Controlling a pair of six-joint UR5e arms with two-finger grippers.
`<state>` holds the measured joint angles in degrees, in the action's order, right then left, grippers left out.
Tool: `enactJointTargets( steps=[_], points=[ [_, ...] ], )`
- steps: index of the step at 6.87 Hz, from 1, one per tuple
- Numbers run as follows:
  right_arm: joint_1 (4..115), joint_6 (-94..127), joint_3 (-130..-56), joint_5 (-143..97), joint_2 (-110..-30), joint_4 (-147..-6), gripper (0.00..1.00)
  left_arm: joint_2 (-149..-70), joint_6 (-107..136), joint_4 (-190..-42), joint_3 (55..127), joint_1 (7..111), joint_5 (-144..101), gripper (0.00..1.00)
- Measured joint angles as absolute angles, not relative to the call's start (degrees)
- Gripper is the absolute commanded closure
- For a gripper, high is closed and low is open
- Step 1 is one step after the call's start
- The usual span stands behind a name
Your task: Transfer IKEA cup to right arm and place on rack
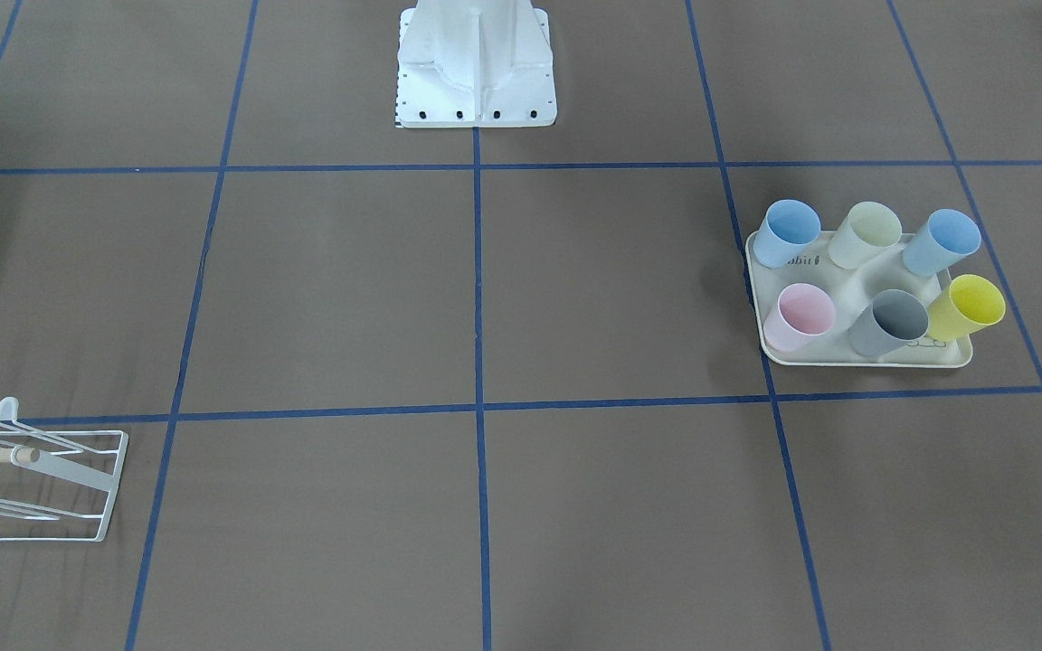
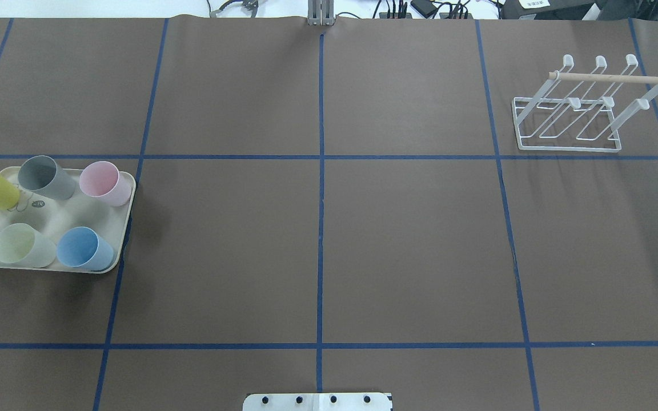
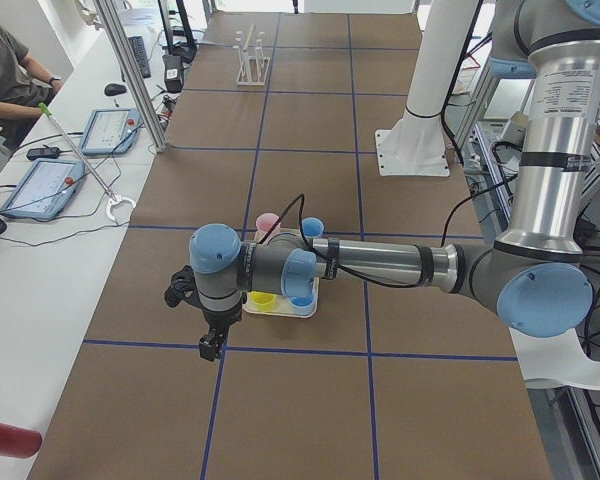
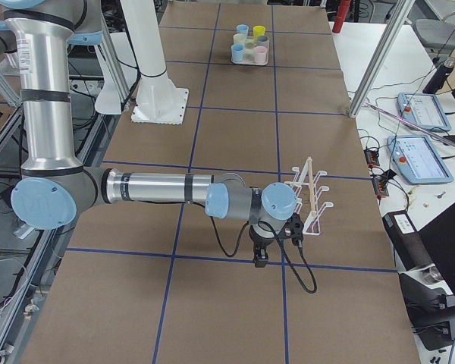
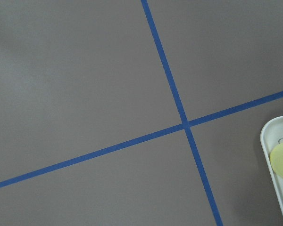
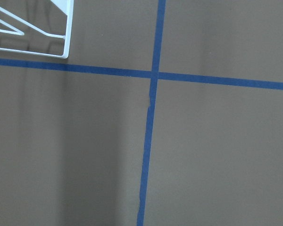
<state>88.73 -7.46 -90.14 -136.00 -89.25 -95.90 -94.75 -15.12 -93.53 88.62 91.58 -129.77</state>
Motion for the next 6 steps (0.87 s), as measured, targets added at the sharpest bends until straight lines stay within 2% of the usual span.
enactJointTargets(
  steps=[3,6],
  points=[
    [88.9,-7.5,-90.6,-136.1,-89.0,-95.8,0.0,-94.8,-15.1,-93.7,88.9,91.6,-129.9,0.0],
    [88.8,-5.4,-92.6,-141.0,-88.5,-95.8,0.0,-95.6,-15.0,-94.2,92.9,91.3,-130.3,0.0]
  ],
)
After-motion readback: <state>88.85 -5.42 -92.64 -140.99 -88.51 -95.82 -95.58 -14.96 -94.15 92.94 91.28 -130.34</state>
